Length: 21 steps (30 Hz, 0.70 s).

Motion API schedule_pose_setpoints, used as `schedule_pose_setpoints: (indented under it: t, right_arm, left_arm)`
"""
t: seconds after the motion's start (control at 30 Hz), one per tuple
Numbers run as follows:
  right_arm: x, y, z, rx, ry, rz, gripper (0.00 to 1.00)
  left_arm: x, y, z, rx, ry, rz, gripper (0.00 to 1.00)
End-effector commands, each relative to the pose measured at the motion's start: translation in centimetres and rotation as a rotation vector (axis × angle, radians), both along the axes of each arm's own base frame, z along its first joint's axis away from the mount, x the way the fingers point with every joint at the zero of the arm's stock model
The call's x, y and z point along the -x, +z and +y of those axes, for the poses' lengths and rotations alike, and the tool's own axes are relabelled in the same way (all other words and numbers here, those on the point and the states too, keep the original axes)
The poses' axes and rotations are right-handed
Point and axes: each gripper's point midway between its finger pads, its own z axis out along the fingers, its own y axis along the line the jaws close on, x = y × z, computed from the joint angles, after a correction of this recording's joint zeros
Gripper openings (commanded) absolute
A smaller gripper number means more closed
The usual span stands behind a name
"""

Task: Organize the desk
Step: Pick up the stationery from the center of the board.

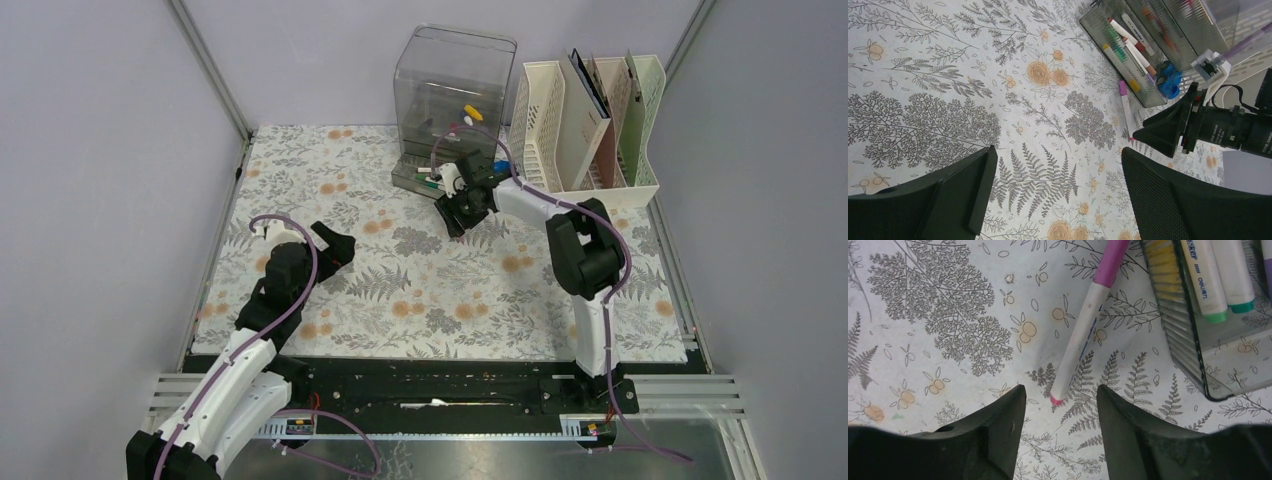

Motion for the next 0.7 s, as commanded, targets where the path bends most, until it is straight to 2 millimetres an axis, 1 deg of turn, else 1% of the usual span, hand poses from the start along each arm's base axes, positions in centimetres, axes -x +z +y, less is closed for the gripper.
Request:
schedule_pose_setpoints:
  t: [0.0,0.03,0.17,0.3,0.4,0.47,0.53,0.67]
  right_arm:
    - [-2.1,0.6,0.9,0.025,0.002,-0.065,0.59]
    - [-2.3,0.3,1.0,0.03,0.001,-0.066,0.57]
    - [-3.3,-0.4,1.4,0.04,-0.013,-0.07,0.53]
    - [-3.4,-1.2,1.7,0.044,-0.015,-0.058,0.5]
    - [-3.2,-1.9,1.6,0.058,-0.012,-0.05,0.46]
    - [-2.9,-2.4,1.5,0.068,-0.007,-0.043,0.4]
    - [-2.5,-2.6,1.3,0.076,-0.001,-0.035,0.3]
    - [-1.1,-2.5,1.2,0.069,0.019,-0.022,0.15]
  left_arm:
    - [-0.2,1.3,0.3,0.009,0.019,-0.035,0.99]
    - [-0.2,1.4,0.4,0.009,0.022,-0.037,0.99]
    - [-0.3,1.4,0.4,0.007,0.024,-0.038,0.99]
    - [-0.5,1.4,0.4,0.003,0.022,-0.035,0.99]
    - [-0.6,1.4,0.3,0.002,0.023,-0.033,0.99]
    - [-0.7,1.5,0.3,0.002,0.025,-0.035,0.99]
    - [-0.8,1.5,0.3,0.003,0.025,-0.038,0.99]
    - [-0.9,1.6,0.3,0.002,0.027,-0.038,0.99]
